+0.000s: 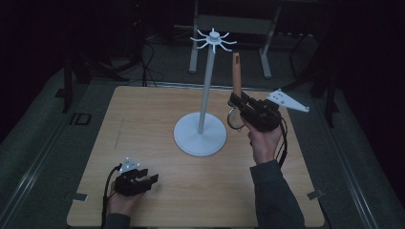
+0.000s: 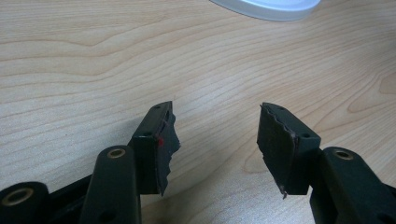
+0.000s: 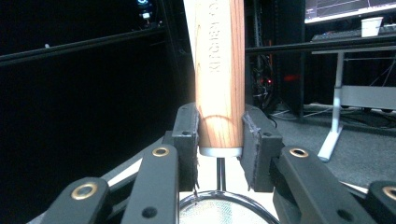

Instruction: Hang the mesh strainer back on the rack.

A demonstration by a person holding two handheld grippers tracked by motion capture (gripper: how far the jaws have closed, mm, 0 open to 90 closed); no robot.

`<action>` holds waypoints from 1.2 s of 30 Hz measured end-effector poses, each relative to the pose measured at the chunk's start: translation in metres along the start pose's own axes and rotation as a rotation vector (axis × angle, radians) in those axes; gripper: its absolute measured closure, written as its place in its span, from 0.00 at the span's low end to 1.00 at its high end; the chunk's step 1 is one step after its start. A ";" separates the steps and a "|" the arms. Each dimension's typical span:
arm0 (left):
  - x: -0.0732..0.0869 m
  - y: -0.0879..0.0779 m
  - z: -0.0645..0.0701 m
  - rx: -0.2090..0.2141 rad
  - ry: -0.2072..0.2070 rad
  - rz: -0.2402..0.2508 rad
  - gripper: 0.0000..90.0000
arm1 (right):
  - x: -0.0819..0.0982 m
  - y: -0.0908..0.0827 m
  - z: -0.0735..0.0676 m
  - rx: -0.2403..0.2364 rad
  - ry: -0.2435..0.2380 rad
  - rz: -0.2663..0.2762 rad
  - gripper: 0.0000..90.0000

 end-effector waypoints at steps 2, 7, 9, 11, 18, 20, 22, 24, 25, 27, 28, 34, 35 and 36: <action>0.000 0.000 0.000 0.000 0.000 0.000 0.51 | -0.002 0.001 0.000 -0.003 0.003 0.004 0.77; 0.000 0.000 0.000 0.000 0.001 0.000 0.51 | -0.006 0.001 -0.001 -0.012 0.008 0.018 0.77; 0.000 0.000 0.000 0.000 0.001 -0.002 0.51 | -0.007 0.001 -0.002 -0.017 0.010 0.023 0.77; 0.000 0.000 0.000 0.000 0.001 -0.001 0.51 | -0.009 0.001 -0.004 -0.022 0.009 0.028 0.77; 0.000 0.000 0.000 0.000 0.001 -0.001 0.51 | -0.013 0.004 -0.007 -0.036 -0.001 0.030 0.77; 0.000 0.000 0.000 0.000 0.001 -0.001 0.51 | -0.014 0.005 -0.007 -0.037 -0.002 0.027 0.77; 0.000 0.000 -0.001 -0.001 0.001 -0.002 0.51 | -0.014 0.007 -0.007 -0.041 -0.003 0.023 0.77; 0.000 0.000 -0.001 -0.001 0.000 -0.002 0.51 | -0.015 0.009 -0.007 -0.043 -0.002 0.019 0.77; 0.000 0.000 -0.001 -0.001 0.001 -0.001 0.51 | -0.015 0.010 -0.006 -0.047 0.001 0.018 0.77; 0.000 0.000 -0.001 -0.001 0.001 -0.002 0.51 | -0.016 0.012 -0.006 -0.052 0.004 0.014 0.77; 0.000 0.000 -0.001 -0.002 0.002 -0.002 0.51 | -0.017 0.013 -0.006 -0.056 0.005 0.011 0.77; -0.001 0.000 0.000 -0.001 0.003 -0.003 0.51 | -0.020 0.020 -0.004 -0.084 0.020 -0.005 0.77; -0.001 0.000 0.000 -0.001 0.003 -0.003 0.51 | -0.020 0.020 -0.004 -0.086 0.025 -0.008 0.77; -0.001 0.000 0.000 -0.002 0.004 -0.002 0.51 | -0.020 0.020 -0.004 -0.086 0.025 -0.008 0.77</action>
Point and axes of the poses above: each handheld gripper's, and its own axes: y roughly forward along the jaws, x roughly out of its underside, z roughly to its right, the point moved 2 cm from there along y, roughly forward along the jaws, and after that the axes turned 5 degrees about -z, right-handed, at the moved point
